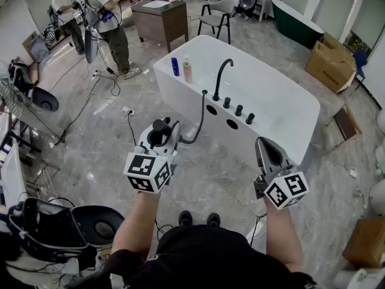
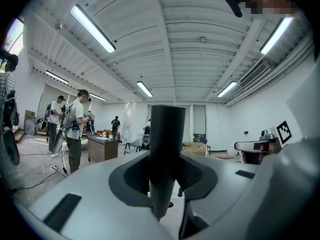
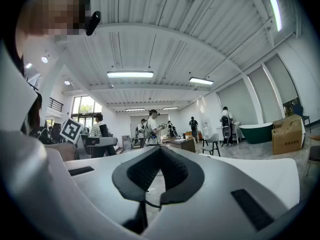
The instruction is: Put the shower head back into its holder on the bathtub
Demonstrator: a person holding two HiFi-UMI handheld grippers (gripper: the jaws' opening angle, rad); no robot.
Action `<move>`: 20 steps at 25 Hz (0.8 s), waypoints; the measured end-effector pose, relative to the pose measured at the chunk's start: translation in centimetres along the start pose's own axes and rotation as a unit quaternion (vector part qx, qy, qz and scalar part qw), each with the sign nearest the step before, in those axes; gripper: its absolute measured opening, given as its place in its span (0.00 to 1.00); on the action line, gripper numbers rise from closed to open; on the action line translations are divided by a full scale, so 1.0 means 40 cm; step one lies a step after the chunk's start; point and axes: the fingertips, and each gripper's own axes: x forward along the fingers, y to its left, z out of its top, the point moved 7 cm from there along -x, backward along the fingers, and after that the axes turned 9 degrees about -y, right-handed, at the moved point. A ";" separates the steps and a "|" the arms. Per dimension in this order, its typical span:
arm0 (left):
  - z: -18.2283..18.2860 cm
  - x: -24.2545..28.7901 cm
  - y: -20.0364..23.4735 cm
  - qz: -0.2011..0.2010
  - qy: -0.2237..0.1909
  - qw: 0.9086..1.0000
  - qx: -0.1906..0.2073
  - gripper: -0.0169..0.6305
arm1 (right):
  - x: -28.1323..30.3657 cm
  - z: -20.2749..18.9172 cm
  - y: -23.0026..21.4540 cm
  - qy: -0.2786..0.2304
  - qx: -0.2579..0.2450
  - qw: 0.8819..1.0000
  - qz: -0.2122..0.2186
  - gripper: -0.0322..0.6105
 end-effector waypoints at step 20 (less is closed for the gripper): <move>0.005 0.117 -0.165 0.005 0.007 1.000 0.001 0.22 | -0.105 0.046 -0.221 -0.022 0.038 0.998 -0.038 0.07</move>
